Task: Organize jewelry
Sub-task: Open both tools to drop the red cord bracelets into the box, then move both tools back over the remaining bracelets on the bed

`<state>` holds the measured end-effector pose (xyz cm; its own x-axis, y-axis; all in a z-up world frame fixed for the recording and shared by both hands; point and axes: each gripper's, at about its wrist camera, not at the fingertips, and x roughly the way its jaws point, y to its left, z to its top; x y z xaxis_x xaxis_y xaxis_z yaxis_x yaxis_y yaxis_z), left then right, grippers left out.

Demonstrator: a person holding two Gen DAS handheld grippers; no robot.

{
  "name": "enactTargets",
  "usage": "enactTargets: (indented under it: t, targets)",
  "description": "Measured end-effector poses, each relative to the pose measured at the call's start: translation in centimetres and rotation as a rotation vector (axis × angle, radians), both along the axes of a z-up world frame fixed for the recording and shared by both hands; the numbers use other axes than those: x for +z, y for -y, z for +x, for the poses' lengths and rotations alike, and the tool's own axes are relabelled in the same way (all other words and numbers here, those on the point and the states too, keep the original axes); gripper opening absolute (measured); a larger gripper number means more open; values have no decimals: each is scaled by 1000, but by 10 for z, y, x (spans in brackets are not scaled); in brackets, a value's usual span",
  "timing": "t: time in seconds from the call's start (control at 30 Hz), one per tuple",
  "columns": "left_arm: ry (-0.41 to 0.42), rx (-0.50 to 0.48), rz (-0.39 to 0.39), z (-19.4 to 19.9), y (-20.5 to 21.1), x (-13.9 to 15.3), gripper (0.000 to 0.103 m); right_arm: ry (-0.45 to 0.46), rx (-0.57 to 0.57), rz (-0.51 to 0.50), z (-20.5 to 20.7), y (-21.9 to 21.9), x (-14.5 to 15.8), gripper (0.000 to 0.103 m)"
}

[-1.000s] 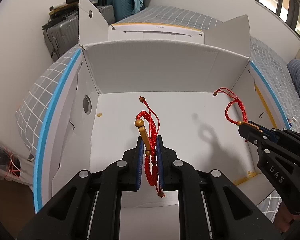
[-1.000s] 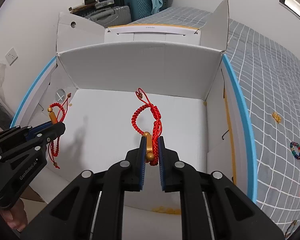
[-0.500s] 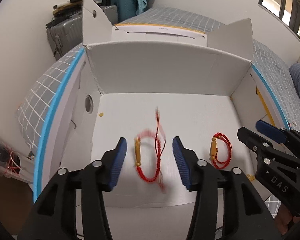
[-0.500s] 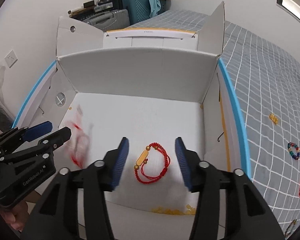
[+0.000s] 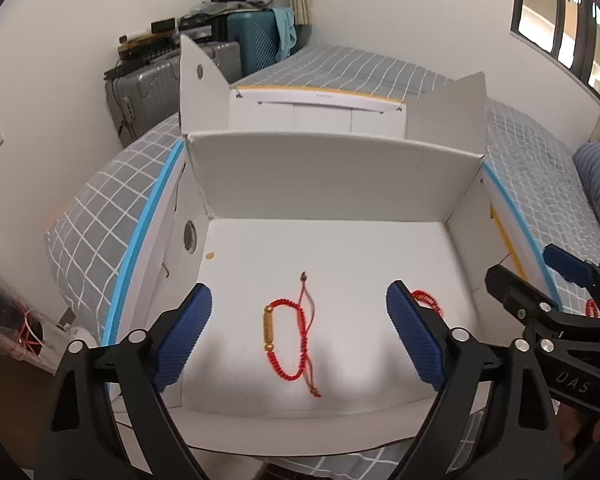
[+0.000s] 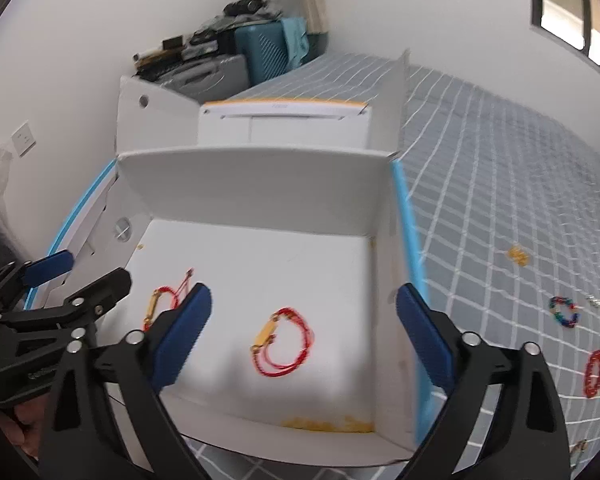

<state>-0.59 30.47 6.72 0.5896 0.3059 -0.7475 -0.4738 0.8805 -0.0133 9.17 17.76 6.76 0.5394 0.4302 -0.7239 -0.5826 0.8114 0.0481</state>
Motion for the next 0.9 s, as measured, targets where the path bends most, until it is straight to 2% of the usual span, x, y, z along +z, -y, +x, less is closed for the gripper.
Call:
enactTargets:
  t: [0.23, 0.5, 0.9]
  targets:
    - [41, -21, 14, 3, 20, 14, 97, 40, -55, 21, 4, 32, 16, 94]
    - [48, -74, 34, 15, 52, 19, 97, 72, -117, 36, 7, 74, 27, 95]
    - [60, -232, 25, 41, 126, 18, 97, 84, -262, 22, 17, 159, 23, 95]
